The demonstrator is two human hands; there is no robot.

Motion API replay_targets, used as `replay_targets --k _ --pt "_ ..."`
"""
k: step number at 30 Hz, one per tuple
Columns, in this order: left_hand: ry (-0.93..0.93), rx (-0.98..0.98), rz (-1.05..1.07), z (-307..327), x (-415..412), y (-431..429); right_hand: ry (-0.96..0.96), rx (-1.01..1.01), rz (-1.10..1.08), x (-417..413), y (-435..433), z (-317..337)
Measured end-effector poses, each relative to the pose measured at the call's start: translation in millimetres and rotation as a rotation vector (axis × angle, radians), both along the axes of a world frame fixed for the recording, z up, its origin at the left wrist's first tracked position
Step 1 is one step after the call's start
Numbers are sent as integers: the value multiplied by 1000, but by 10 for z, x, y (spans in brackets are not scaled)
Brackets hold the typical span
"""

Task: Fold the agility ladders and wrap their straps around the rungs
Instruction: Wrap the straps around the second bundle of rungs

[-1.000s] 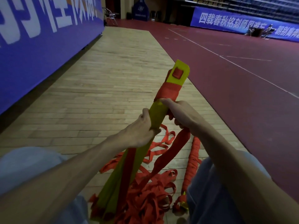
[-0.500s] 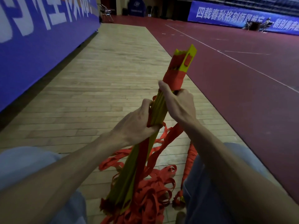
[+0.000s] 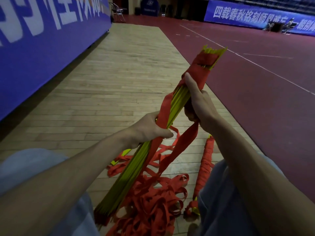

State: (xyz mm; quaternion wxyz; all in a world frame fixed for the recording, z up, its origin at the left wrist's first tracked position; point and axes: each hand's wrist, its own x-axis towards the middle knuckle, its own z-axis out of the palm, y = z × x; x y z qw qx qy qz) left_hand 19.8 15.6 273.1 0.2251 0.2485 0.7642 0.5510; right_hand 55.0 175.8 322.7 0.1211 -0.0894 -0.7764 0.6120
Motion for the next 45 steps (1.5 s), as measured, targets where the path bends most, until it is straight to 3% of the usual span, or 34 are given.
replay_targets --k 2,6,8,11,15,17,22,27,30,32,35,37,39,43,45 --pt "69 -44 76 -46 -72 -1 -13 159 26 0 21 -21" --pt "108 -101 223 -113 -202 -31 -9 718 27 -54 97 -143" --pt "73 -170 287 -175 -251 -51 -72 797 3 -71 127 -177" --pt "-6 -224 300 -203 -262 -72 -206 553 51 -46 115 -161" --pt "-169 -228 202 -170 -162 -8 -272 -70 76 -19 -15 -137" --pt "-146 -257 139 -205 -144 28 -313 -231 33 -18 -28 -126" --pt "225 -448 152 -225 -55 89 -315 -175 22 -11 14 -114" --pt "601 -564 152 -227 184 111 -276 338 -148 -50 -88 -265" --pt "808 -621 165 -250 204 85 -254 464 -242 -47 -165 -359" --pt "915 -611 170 -235 173 50 -225 473 -319 -63 -182 -355" --pt "996 -540 152 -223 119 20 -139 244 -382 -93 -173 -275" --pt "916 -421 133 -212 103 27 -104 121 -403 -89 -162 -219" --pt "716 -286 104 -210 90 70 -68 70 -413 -90 -125 -193" --pt "-40 -66 -125 -199 18 69 31 -35 -418 -96 -38 -135" --pt "-283 29 -244 -174 -20 10 88 -92 -364 -68 -16 -89"
